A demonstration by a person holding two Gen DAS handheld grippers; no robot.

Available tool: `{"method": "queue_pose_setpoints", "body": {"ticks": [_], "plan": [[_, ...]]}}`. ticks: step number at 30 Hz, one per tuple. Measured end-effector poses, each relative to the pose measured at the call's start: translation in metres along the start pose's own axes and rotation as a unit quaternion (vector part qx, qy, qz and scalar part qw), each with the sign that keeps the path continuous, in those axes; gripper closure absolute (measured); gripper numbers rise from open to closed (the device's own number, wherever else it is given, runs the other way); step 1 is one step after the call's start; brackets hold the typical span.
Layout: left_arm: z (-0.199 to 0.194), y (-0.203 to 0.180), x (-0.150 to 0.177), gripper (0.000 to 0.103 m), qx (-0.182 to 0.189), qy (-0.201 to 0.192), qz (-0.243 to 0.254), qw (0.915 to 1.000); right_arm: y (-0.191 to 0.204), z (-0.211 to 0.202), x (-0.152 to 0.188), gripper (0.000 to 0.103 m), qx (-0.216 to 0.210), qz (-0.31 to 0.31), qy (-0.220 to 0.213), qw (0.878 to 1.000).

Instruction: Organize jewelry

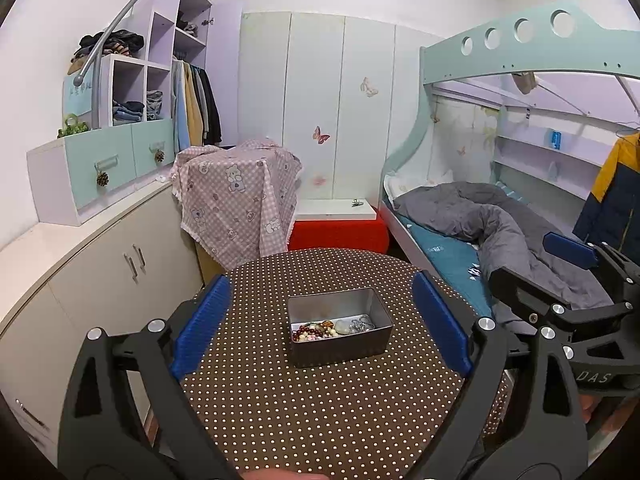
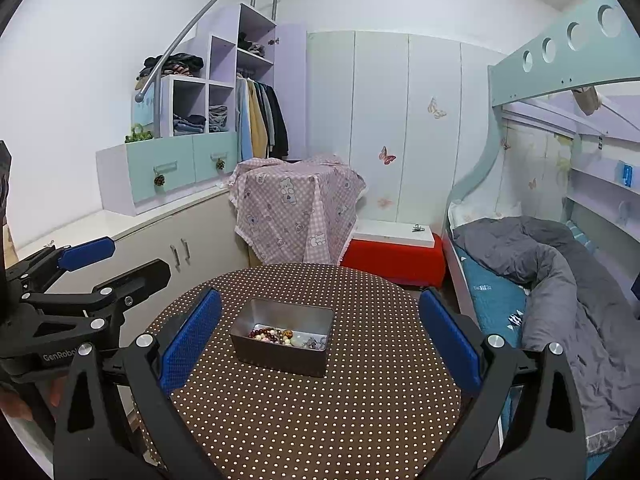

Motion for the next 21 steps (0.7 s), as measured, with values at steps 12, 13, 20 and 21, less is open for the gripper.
{"method": "queue_pose_setpoints", "body": {"ticks": [12,13,20,21], "plan": [[-0.0064,-0.0003,0.0013,0.013,-0.004,-0.001,-0.001,1.0,0.0032,-0.0035,0.0002,0.008,0.0,-0.003,-0.001,1.0],[-0.007,-0.0001,0.0013,0.013,-0.003,-0.001,-0.002,1.0,0.0033,-0.0037,0.0002,0.008,0.001,-0.003,-0.001,1.0],[-0.0103,0.0,0.002,0.013,-0.003,-0.004,-0.002,1.0,0.003,-0.0041,-0.0005,0.008,0.002,-0.003,-0.002,1.0],[-0.0105,-0.0001,0.002,0.013,-0.003,-0.004,-0.002,1.0,0.0031,-0.0046,-0.0007,0.008,0.002,-0.003,-0.002,1.0]]}}
Point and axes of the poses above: each gripper's, at about its wrist camera, not at the fingertips, and z roughly the way its jaws point, y to its left, x to its underside, the point moved 2 cm from there along z, roughly the way its jaws point, and after that the axes turned 12 degrees about x, right-handed, at the moved point
